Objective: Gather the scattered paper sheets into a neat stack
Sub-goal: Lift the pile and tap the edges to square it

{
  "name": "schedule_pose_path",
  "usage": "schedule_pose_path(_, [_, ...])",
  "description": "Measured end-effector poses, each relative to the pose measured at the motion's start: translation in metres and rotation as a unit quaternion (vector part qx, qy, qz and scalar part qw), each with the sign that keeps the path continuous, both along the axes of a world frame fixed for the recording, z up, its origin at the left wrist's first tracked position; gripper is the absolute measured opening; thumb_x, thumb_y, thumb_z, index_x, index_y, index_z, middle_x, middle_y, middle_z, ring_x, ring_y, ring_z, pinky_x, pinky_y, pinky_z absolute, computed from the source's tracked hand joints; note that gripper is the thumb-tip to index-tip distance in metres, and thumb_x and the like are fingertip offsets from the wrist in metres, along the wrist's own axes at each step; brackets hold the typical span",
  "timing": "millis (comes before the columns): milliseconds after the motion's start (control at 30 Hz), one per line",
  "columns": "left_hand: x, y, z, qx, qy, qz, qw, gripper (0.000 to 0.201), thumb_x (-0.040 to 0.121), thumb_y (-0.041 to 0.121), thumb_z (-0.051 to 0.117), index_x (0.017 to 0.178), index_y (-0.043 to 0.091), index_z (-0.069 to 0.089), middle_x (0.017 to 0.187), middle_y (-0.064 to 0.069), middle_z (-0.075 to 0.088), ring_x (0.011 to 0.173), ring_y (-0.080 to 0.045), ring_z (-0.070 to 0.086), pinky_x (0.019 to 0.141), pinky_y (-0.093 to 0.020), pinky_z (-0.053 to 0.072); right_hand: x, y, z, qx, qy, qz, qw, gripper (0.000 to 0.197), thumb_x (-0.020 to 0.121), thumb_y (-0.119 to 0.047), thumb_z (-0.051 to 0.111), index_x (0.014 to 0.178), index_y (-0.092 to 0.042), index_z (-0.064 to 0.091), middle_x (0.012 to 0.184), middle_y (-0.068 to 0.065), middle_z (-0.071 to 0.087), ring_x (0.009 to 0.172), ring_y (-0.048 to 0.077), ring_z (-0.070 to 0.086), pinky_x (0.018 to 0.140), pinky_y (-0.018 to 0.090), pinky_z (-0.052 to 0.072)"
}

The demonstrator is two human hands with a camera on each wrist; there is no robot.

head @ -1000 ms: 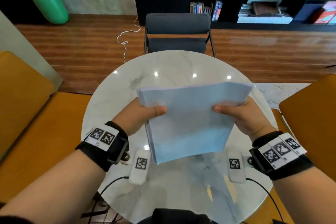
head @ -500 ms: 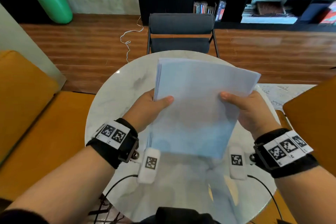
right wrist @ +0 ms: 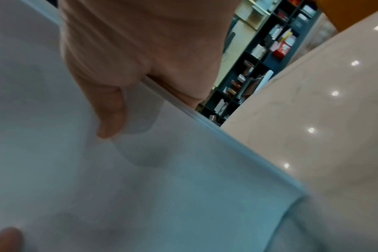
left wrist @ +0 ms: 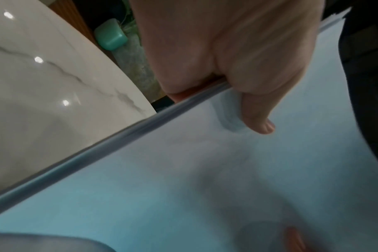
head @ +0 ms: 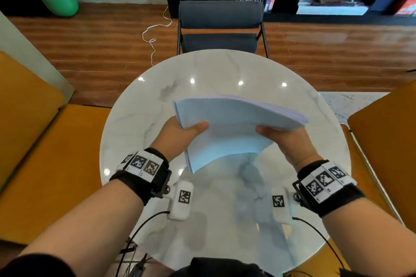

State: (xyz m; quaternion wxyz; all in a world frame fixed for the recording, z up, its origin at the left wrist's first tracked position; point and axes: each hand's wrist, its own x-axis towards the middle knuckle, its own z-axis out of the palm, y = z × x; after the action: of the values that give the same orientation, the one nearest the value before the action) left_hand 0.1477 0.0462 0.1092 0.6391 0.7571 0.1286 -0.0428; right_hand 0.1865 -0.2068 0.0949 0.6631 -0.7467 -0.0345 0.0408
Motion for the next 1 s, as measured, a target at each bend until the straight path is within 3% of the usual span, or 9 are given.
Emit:
schedule_pose_path(167, [0.0, 0.008, 0.01, -0.003, -0.028, -0.025, 0.999, 0.012, 0.087, 0.02, 0.065, 0.086, 0.032, 0.063, 0.09, 0.011, 0.069, 0.078, 0.0, 0.067, 0.072, -0.019, 0.054, 0.008, -0.003, 0.011, 0.061, 0.003, -0.001, 0.998, 0.04, 0.065, 0.004, 0.079, 0.089, -0.028, 0.071, 0.086, -0.007, 0.074, 0.085, 0.014, 0.068, 0.08, 0.04, 0.054])
schedule_pose_path(300, [-0.008, 0.002, -0.004, 0.023, 0.014, -0.059, 0.998, 0.015, 0.087, 0.018, 0.065, 0.092, 0.032, 0.063, 0.095, 0.011, 0.068, 0.089, -0.006, 0.065, 0.078, -0.025, 0.05, 0.001, -0.001, 0.002, 0.058, 0.034, 0.029, 0.997, 0.052, 0.055, -0.011, 0.087, 0.1, -0.029, 0.068, 0.095, -0.004, 0.073, 0.092, 0.016, 0.068, 0.079, 0.035, 0.055])
schedule_pose_path(400, [-0.005, -0.009, -0.013, 0.023, 0.026, -0.004, 0.999, 0.014, 0.091, 0.024, 0.06, 0.104, 0.025, 0.061, 0.099, 0.006, 0.067, 0.095, -0.014, 0.065, 0.08, -0.027, 0.05, 0.0, 0.009, -0.005, 0.024, 0.034, 0.002, 0.999, 0.039, 0.061, -0.01, 0.081, 0.09, -0.036, 0.072, 0.087, -0.01, 0.074, 0.085, 0.011, 0.067, 0.075, 0.032, 0.055])
schedule_pose_path(467, [-0.001, -0.008, -0.011, 0.029, 0.024, 0.019, 0.999, 0.017, 0.093, 0.028, 0.055, 0.11, 0.025, 0.059, 0.103, 0.001, 0.066, 0.1, -0.02, 0.064, 0.089, -0.035, 0.051, 0.002, 0.01, -0.001, 0.055, 0.048, -0.029, 0.997, 0.028, 0.066, -0.002, 0.08, 0.083, -0.024, 0.075, 0.083, -0.006, 0.076, 0.081, 0.014, 0.069, 0.075, 0.036, 0.053])
schedule_pose_path(567, [0.001, 0.003, 0.008, 0.095, 0.009, -0.029, 0.995, 0.027, 0.095, 0.029, 0.052, 0.12, 0.023, 0.058, 0.098, 0.005, 0.064, 0.097, -0.021, 0.062, 0.085, -0.033, 0.048, 0.007, 0.0, 0.021, 0.059, 0.017, -0.022, 0.998, 0.026, 0.071, 0.005, 0.073, 0.088, -0.014, 0.071, 0.08, -0.005, 0.076, 0.077, 0.012, 0.07, 0.073, 0.03, 0.053])
schedule_pose_path(700, [0.003, 0.017, 0.045, 0.259, -0.046, -0.132, 0.956, 0.032, 0.096, 0.029, 0.049, 0.127, 0.021, 0.055, 0.104, 0.0, 0.061, 0.093, -0.021, 0.057, 0.077, -0.029, 0.04, 0.022, -0.024, 0.069, -0.131, -0.045, 0.072, 0.988, 0.02, 0.072, -0.005, 0.077, 0.079, -0.023, 0.071, 0.078, -0.006, 0.071, 0.077, 0.011, 0.064, 0.079, 0.029, 0.049])
schedule_pose_path(833, [0.014, 0.002, 0.076, 0.394, -0.092, -0.241, 0.882, 0.018, 0.096, 0.022, 0.047, 0.109, 0.015, 0.057, 0.096, -0.008, 0.064, 0.086, -0.026, 0.056, 0.068, -0.03, 0.037, 0.022, -0.002, 0.104, -0.298, -0.037, 0.203, 0.932, 0.018, 0.072, -0.014, 0.079, 0.084, -0.026, 0.073, 0.081, -0.007, 0.074, 0.077, 0.009, 0.067, 0.077, 0.023, 0.05])
schedule_pose_path(900, [0.015, -0.008, 0.087, 0.415, -0.104, -0.27, 0.863, 0.014, 0.096, 0.024, 0.049, 0.103, 0.017, 0.057, 0.091, -0.005, 0.063, 0.084, -0.025, 0.057, 0.067, -0.032, 0.04, 0.017, 0.015, 0.108, -0.312, -0.044, 0.198, 0.928, 0.016, 0.073, -0.021, 0.079, 0.088, -0.025, 0.073, 0.081, -0.009, 0.072, 0.074, 0.007, 0.066, 0.067, 0.017, 0.05])
schedule_pose_path(1000, [0.014, 0.003, 0.099, 0.375, -0.086, -0.25, 0.889, 0.02, 0.09, 0.036, 0.057, 0.103, 0.021, 0.062, 0.088, 0.004, 0.061, 0.078, -0.016, 0.055, 0.064, -0.022, 0.04, 0.016, 0.009, 0.106, -0.228, -0.02, 0.145, 0.963, 0.015, 0.07, -0.024, 0.081, 0.082, -0.019, 0.075, 0.076, -0.003, 0.075, 0.065, 0.016, 0.069, 0.064, 0.024, 0.055])
